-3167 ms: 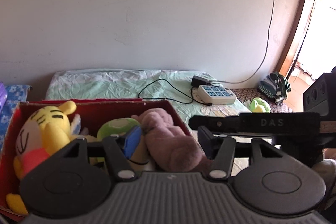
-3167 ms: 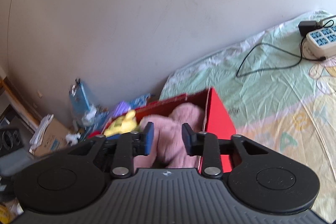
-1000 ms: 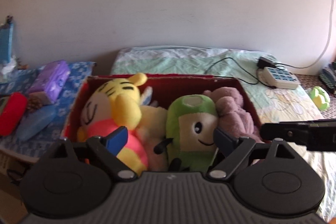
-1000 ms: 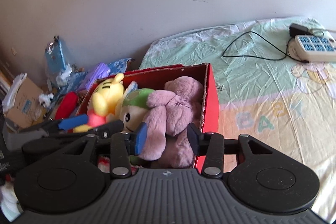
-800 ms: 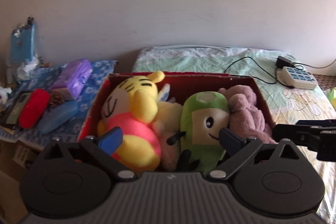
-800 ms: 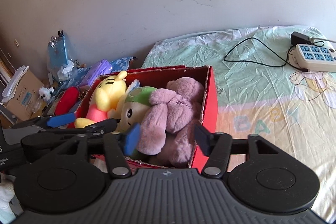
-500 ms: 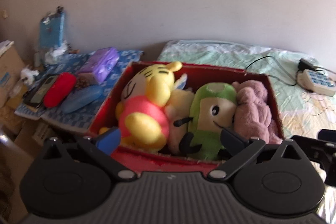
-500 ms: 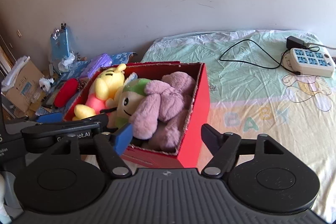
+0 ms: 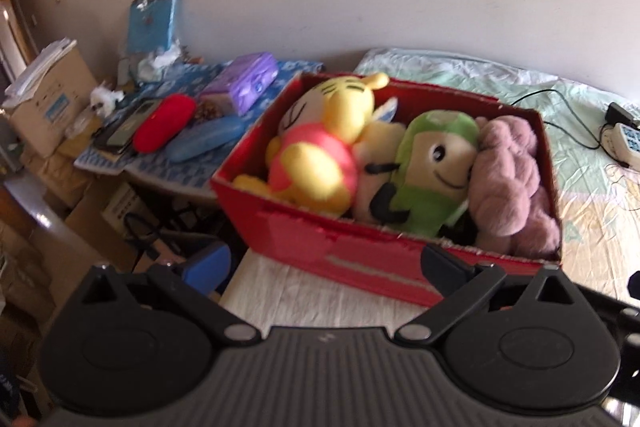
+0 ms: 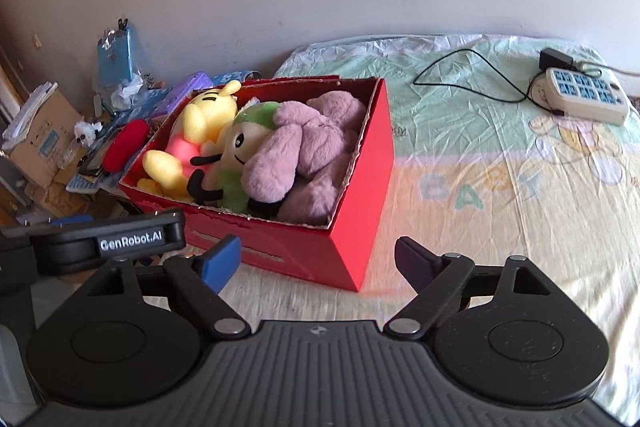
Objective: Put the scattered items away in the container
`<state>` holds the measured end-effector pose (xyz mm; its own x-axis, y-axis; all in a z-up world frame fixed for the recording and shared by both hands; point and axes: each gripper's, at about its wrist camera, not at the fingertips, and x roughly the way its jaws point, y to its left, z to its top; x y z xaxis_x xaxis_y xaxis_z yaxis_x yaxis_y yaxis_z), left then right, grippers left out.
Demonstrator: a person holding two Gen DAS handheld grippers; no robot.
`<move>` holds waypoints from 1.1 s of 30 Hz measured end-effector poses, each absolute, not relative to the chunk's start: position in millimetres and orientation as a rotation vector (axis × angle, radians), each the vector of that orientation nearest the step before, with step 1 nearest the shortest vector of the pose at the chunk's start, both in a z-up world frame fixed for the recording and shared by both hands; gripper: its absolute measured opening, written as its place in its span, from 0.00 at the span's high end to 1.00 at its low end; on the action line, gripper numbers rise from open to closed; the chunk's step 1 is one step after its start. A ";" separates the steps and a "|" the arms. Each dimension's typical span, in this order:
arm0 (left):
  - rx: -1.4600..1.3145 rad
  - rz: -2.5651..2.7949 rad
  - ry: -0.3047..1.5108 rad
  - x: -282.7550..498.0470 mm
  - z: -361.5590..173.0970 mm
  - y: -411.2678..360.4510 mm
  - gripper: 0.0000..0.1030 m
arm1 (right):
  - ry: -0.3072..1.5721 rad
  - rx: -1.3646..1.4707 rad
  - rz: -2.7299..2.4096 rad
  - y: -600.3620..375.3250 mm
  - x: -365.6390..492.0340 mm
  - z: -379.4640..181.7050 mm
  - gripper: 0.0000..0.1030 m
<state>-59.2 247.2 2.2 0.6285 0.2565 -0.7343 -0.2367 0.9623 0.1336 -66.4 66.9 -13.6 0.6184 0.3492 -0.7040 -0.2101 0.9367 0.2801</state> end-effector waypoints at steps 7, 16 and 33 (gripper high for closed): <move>0.045 0.256 0.850 -59.6 5.0 256.2 0.02 | 0.847 0.164 0.276 80.6 -70.0 -11.8 0.10; 0.075 0.163 0.840 -48.4 10.0 281.1 0.02 | 0.884 0.226 0.183 110.6 -67.8 -10.4 0.10; 0.090 0.087 0.878 -29.8 1.7 333.5 0.02 | 0.904 0.273 -0.014 159.1 -75.4 -17.8 0.11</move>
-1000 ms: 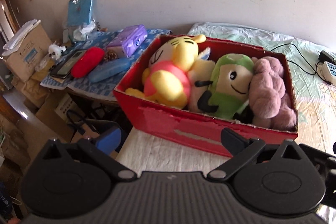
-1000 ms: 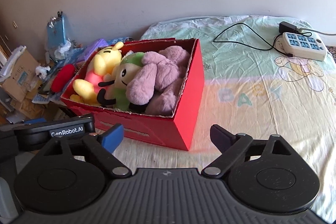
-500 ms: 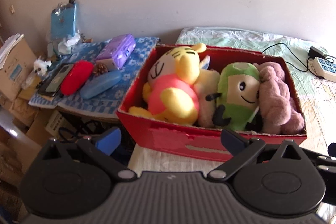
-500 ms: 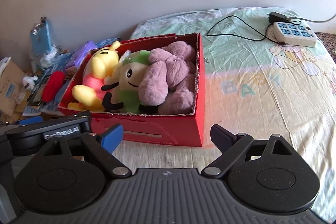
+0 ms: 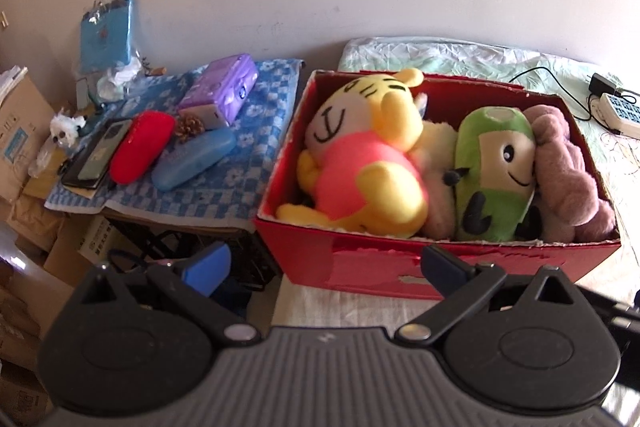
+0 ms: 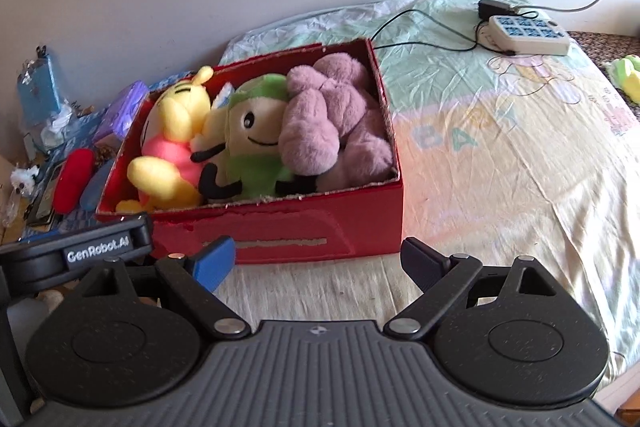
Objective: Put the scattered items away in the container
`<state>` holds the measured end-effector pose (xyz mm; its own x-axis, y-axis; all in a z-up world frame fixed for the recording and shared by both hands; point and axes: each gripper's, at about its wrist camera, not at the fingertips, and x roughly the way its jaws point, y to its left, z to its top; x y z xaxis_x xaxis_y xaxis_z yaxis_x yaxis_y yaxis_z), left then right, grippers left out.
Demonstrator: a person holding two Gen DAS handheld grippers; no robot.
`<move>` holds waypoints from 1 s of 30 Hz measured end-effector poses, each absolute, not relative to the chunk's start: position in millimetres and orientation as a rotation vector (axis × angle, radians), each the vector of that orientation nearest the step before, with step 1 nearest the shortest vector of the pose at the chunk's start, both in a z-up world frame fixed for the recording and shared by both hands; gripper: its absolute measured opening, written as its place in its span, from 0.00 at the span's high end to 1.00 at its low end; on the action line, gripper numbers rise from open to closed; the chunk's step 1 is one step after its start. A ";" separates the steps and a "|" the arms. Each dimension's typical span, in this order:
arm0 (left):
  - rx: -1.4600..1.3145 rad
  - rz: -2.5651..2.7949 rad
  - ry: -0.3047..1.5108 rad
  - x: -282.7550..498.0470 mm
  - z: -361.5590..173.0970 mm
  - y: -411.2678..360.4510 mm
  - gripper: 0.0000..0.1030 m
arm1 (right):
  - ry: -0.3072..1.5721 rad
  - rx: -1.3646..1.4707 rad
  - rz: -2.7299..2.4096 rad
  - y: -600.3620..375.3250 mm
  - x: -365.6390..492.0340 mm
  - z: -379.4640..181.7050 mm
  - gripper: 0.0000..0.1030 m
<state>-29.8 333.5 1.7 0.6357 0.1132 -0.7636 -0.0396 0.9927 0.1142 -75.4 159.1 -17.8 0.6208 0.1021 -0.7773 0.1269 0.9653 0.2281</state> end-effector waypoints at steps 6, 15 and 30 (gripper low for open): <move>0.086 0.063 0.876 -30.0 6.1 343.5 0.02 | 0.900 0.267 -0.041 166.6 -74.4 -12.1 0.11; 0.063 0.063 0.906 -24.9 5.3 350.3 0.02 | 0.877 0.227 -0.037 179.3 -73.0 -4.5 0.11; 0.094 0.069 0.839 -19.9 27.6 338.4 0.02 | 0.826 0.243 -0.024 167.1 -62.8 8.4 0.11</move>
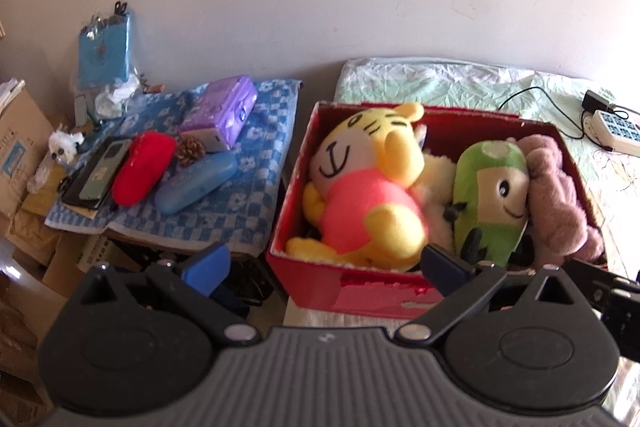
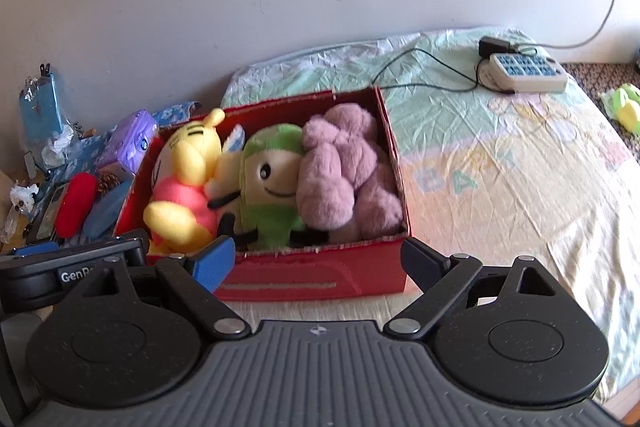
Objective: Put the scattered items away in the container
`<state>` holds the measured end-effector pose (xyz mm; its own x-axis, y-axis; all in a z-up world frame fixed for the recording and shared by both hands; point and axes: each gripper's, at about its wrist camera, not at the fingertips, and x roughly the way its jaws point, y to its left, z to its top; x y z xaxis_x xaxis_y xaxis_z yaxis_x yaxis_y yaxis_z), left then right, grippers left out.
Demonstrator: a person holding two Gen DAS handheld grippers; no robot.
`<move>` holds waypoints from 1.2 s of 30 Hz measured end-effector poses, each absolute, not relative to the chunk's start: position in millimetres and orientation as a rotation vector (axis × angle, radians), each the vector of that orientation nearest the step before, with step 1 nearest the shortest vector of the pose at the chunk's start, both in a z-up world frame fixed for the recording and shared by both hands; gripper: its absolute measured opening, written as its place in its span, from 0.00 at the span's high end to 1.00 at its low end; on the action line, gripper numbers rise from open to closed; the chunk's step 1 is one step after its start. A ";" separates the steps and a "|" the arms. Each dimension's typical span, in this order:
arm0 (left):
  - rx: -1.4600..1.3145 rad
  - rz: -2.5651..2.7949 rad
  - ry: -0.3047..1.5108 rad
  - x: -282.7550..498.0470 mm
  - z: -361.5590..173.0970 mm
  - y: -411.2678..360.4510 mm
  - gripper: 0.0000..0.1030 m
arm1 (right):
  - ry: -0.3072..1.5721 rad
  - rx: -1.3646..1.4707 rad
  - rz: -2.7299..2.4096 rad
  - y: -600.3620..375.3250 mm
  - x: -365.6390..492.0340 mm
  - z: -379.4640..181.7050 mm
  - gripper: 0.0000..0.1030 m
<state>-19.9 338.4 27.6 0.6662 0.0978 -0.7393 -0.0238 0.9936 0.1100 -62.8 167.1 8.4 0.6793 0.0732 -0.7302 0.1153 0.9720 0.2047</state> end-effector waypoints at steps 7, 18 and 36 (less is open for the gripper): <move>0.097 0.079 0.808 -9.4 40.3 334.0 0.02 | 0.770 0.264 -0.031 160.4 -50.9 25.2 0.11; 0.093 0.066 0.812 -13.7 29.9 334.8 0.02 | 0.779 0.267 -0.026 163.6 -54.4 15.8 0.11; 0.083 0.071 0.837 1.0 25.5 337.1 0.02 | 0.784 0.275 -0.045 164.0 -48.4 12.4 0.11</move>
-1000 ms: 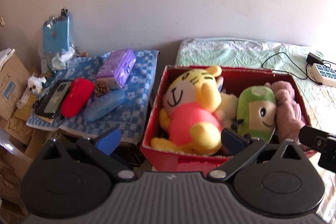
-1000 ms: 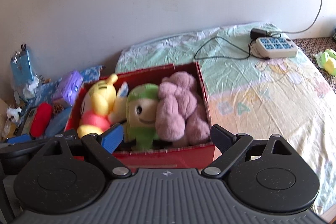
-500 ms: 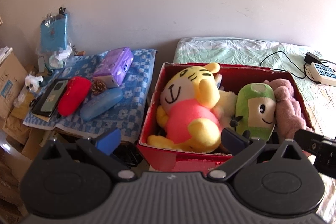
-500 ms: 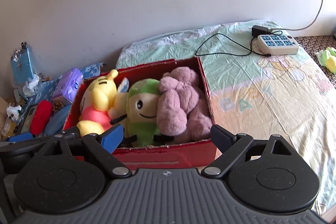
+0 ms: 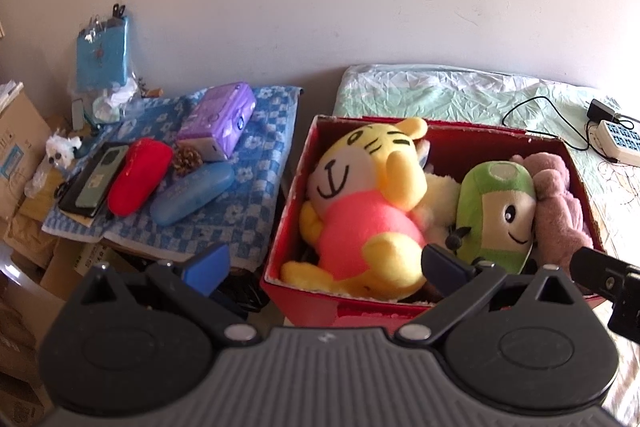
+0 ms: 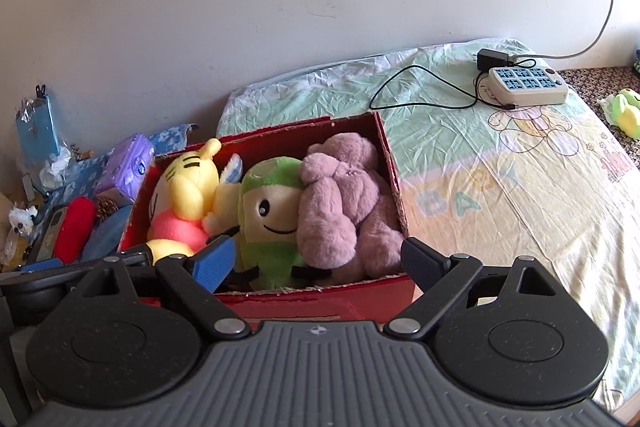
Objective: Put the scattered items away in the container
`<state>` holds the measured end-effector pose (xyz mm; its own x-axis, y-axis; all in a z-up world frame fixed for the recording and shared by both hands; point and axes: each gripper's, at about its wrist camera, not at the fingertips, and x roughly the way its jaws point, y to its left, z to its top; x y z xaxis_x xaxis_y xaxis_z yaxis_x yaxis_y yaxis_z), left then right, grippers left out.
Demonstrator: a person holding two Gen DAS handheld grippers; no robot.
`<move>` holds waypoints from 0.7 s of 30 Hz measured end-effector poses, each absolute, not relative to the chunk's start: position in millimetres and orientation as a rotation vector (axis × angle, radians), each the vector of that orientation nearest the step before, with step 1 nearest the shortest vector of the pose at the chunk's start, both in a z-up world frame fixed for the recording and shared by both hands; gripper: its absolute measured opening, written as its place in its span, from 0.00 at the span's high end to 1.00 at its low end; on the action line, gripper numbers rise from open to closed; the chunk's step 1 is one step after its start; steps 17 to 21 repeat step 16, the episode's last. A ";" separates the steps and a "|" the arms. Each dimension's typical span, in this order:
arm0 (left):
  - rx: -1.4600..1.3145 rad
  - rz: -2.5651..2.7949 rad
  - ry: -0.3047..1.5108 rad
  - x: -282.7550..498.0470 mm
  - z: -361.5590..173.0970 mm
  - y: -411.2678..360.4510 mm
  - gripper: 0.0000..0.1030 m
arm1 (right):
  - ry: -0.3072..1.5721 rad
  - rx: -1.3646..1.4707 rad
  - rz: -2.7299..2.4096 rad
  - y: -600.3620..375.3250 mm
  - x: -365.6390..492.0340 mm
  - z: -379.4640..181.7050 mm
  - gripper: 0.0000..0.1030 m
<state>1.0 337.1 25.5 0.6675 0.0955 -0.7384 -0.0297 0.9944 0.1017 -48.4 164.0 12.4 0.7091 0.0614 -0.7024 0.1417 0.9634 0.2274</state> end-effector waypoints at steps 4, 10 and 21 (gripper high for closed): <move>0.071 0.075 0.833 5.4 27.0 340.3 0.02 | 0.780 0.278 -0.047 164.6 -45.6 12.5 0.11; 0.072 0.076 0.817 10.3 27.9 342.4 0.02 | 0.782 0.264 -0.050 165.9 -40.3 11.5 0.11; 0.081 0.060 0.822 13.8 24.8 340.3 0.02 | 0.799 0.254 -0.050 167.8 -35.0 7.7 0.11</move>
